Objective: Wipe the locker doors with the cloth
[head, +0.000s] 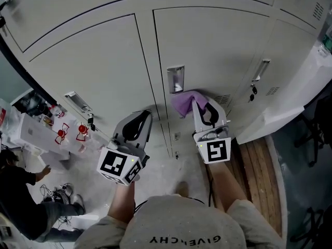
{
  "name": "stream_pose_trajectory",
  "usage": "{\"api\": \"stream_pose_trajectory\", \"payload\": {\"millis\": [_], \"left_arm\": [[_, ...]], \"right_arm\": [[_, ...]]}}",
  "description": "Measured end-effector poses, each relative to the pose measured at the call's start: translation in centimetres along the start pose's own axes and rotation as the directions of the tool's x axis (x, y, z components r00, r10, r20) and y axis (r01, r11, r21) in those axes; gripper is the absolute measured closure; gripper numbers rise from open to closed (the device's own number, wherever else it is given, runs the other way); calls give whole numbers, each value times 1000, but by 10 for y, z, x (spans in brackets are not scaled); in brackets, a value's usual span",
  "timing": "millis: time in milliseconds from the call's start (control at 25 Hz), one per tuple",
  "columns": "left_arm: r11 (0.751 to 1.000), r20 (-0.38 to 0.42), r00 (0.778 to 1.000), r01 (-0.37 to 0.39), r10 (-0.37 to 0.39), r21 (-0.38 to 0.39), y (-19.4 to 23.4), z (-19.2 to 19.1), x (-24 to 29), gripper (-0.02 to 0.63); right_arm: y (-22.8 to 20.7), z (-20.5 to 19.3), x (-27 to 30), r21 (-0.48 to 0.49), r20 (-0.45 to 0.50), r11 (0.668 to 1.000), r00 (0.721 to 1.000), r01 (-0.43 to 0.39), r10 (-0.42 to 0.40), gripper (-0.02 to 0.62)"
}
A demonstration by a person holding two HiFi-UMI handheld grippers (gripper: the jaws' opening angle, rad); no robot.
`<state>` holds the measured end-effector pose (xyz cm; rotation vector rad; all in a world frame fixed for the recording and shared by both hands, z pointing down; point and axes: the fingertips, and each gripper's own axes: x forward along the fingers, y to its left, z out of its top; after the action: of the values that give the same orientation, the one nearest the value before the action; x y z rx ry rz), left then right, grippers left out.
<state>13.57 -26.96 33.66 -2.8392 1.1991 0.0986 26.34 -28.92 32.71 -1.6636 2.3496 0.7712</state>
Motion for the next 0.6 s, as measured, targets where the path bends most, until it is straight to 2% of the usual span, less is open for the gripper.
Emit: {"api": "stream_pose_trajectory", "payload": {"millis": [120,280,440,600], "left_arm": [[1000,-6,1000,-10,10,-4,2,-1,-2,588],[1000,-14,1000,-21,21,-5,6,-6,-5,588],[999,-23,999,-36,35,-12,10,-8,-7,588],[999,-27,999,-41,40,-16,12,-8,-7,588]], "right_arm": [[40,-11,8,7,-34,995,994,-102,102,545],[75,-34,13,25,-118,978,971,-207,209,545],[76,-44,16,8,-123,973,966,-229,228,545],[54,-50,10,-12,-130,981,973,-195,192,541]]}}
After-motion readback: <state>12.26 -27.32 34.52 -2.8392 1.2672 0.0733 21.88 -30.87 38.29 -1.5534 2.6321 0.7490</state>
